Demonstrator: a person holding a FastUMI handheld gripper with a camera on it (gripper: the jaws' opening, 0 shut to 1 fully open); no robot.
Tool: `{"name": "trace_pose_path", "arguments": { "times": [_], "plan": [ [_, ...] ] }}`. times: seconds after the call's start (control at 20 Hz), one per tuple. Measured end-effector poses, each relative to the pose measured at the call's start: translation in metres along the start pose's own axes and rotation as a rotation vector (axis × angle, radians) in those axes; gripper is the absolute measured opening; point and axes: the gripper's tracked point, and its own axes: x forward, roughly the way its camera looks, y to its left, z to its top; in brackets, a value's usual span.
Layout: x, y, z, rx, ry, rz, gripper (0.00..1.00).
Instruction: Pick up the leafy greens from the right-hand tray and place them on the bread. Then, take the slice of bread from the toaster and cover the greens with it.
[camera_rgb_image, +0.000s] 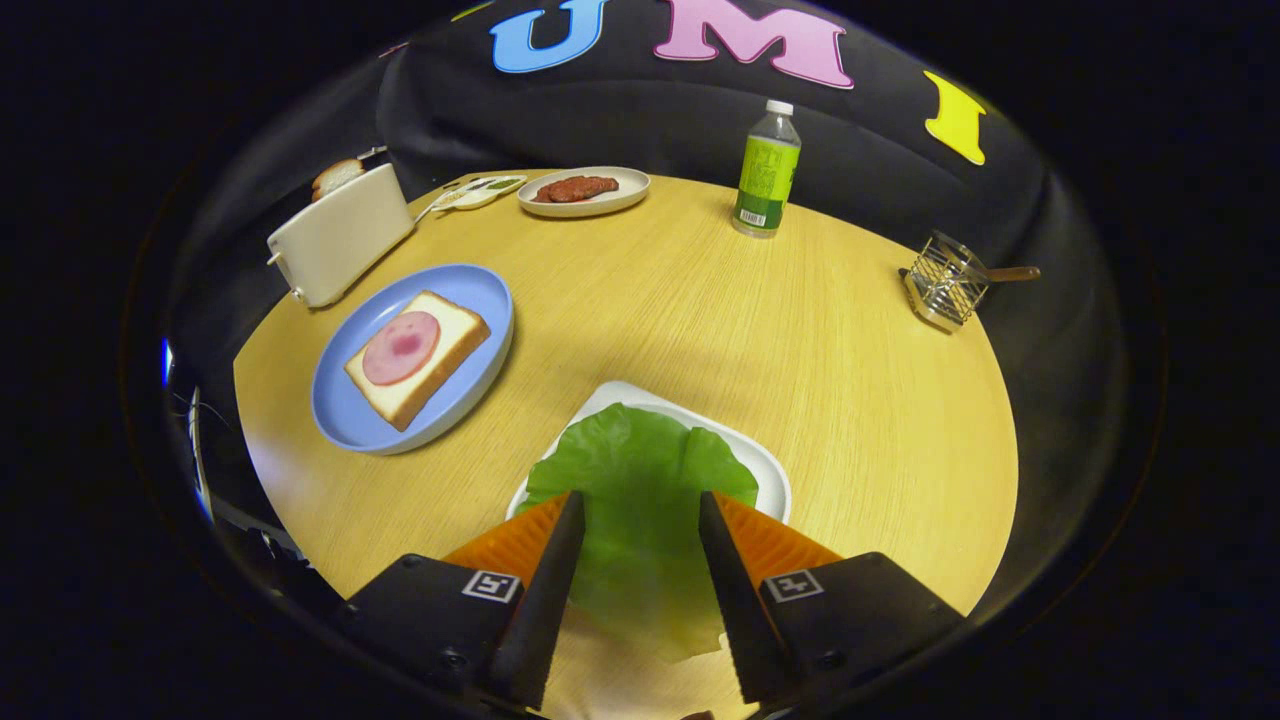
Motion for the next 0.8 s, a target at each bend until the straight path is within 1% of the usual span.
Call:
{"name": "trace_pose_path", "arguments": {
  "times": [0.05, 0.1, 0.2, 0.35, 0.4, 0.6, 0.8],
  "plan": [
    [0.004, -0.003, -0.007, -0.019, 0.027, -0.011, 0.65],
    [-0.001, -0.003, -0.004, -0.018, 0.022, -0.004, 0.59],
    [0.008, -0.001, -0.005, 0.005, 0.014, 0.014, 0.53],
    [0.005, -0.003, -0.002, 0.001, 0.004, 0.0, 0.16],
    [0.003, -0.004, -0.002, -0.006, 0.004, -0.005, 0.09],
    [-0.015, 0.0, 0.013, -0.005, -0.037, -0.018, 0.08],
    [-0.046, 0.003, 0.041, 0.011, -0.102, -0.032, 0.08]
  ]
}}
